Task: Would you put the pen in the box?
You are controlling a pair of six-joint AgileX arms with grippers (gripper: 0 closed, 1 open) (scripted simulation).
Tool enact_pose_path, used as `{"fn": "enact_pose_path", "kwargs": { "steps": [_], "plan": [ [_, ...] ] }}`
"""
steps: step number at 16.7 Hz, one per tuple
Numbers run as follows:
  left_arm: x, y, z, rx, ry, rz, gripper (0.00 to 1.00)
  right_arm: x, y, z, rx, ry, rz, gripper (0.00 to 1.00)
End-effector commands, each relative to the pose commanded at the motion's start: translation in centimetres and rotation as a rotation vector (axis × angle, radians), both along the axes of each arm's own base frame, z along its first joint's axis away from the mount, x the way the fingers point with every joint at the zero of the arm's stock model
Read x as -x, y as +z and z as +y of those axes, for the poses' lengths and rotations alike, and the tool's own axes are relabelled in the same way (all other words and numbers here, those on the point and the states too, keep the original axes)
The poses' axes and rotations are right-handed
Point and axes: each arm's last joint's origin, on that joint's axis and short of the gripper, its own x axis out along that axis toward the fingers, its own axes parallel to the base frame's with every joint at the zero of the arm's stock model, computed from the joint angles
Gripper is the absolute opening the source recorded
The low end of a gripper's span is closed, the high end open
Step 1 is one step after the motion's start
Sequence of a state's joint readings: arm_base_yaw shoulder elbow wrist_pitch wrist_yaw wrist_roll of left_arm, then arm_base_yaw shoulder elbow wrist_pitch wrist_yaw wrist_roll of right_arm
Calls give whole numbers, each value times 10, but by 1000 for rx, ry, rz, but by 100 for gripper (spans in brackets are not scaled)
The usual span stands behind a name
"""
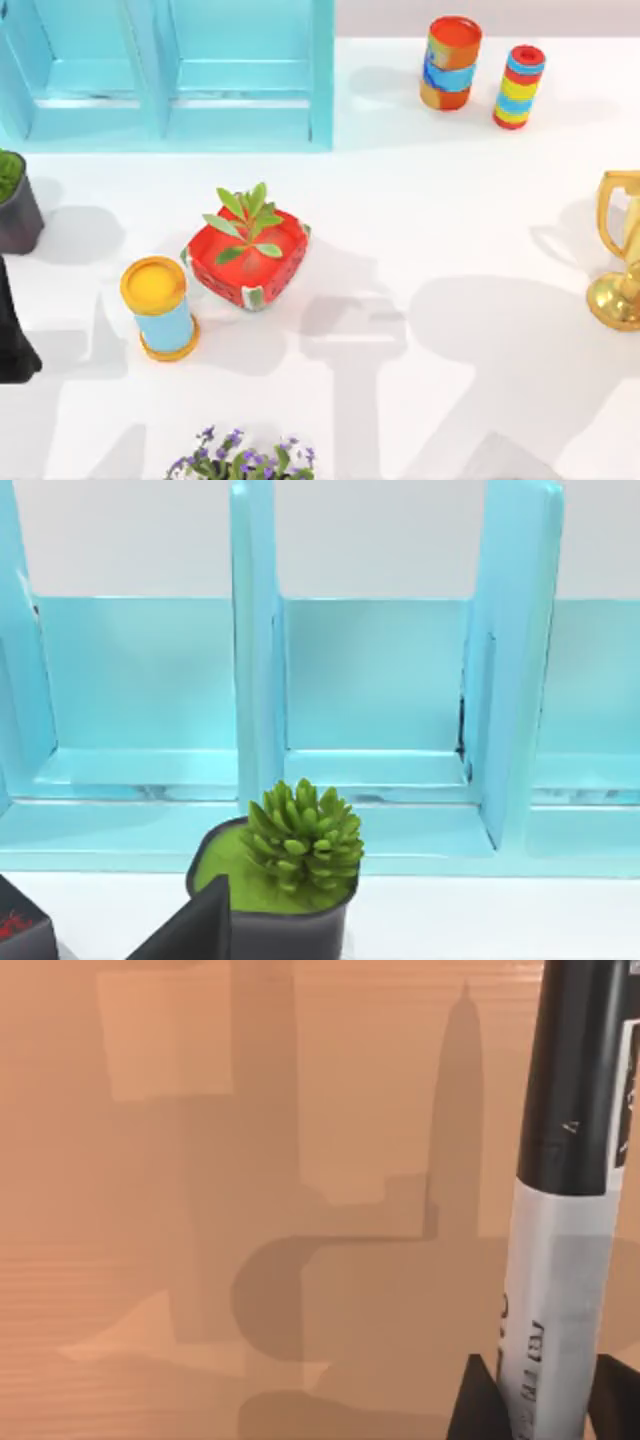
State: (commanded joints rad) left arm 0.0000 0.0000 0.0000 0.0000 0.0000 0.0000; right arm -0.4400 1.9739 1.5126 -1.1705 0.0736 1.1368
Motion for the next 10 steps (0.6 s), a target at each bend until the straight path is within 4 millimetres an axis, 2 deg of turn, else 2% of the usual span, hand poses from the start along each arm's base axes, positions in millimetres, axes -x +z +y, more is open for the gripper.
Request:
{"fn": "enact_pose_path", "kwargs": {
  "steps": [5, 10],
  "plan": [
    [0, 0, 0, 0, 0, 0, 100, 4, -3, -3, -1, -12, 10, 0],
    [0, 0, 0, 0, 0, 0, 100, 4, -3, -3, -1, -12, 10, 38]
  ]
}}
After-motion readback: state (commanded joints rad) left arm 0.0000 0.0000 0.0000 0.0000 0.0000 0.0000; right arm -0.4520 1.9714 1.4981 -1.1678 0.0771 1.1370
